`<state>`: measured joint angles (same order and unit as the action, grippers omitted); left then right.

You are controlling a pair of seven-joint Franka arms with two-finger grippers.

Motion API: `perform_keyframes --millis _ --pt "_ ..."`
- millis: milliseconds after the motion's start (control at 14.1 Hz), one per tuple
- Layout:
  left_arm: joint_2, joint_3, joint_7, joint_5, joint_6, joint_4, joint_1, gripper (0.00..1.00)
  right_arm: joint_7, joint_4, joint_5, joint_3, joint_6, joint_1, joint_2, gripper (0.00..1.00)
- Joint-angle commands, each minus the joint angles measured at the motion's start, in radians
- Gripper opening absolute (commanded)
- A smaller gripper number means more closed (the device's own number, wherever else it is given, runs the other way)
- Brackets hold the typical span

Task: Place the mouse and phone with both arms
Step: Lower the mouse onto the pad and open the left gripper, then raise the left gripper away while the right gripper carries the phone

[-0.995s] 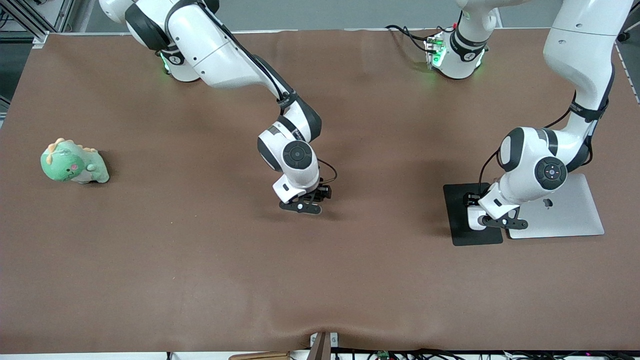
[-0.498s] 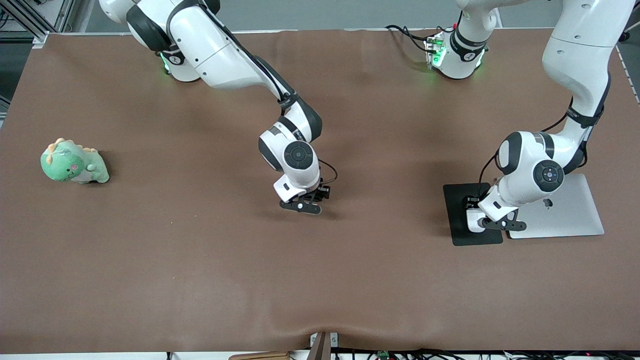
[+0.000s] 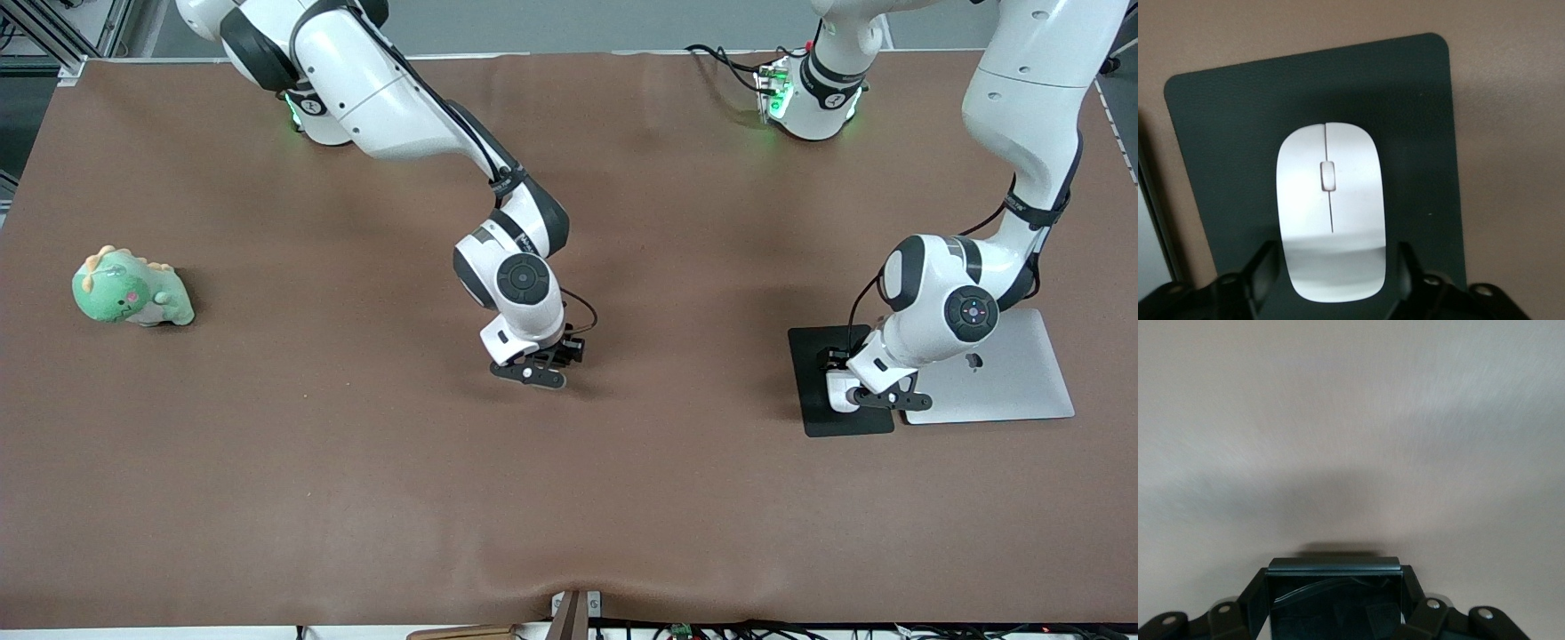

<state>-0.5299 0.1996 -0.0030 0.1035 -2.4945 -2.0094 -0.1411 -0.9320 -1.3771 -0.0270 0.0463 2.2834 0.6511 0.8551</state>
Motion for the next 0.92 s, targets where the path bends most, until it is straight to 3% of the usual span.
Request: perform_keyframes --millis 0,142,355,498,853 --pt "0.045 0.012 0.003 0.005 -0.009 -0.003 -0.014 1.0 0.007 -0.014 -0.004 0.009 -0.097 -0.053 -0.1 0.08" --pt "0.129 0.024 0.002 0.004 0.012 0.001 -0.012 1.0 0.068 -0.014 0.005 0.02 -0.157 -0.121 -0.149 0.09" --pt "0.244 0.03 0.018 0.005 0.147 0.07 -0.018 1.0 0.198 -0.043 0.054 0.026 -0.232 -0.232 -0.209 0.09" --pt "0.269 0.03 0.018 0.004 0.248 0.179 -0.029 1.0 0.33 -0.095 0.065 0.026 -0.234 -0.312 -0.251 0.09" --pt "0.287 0.021 0.018 0.004 0.648 0.46 -0.037 1.0 0.571 -0.246 0.065 0.023 -0.233 -0.494 -0.358 0.08"
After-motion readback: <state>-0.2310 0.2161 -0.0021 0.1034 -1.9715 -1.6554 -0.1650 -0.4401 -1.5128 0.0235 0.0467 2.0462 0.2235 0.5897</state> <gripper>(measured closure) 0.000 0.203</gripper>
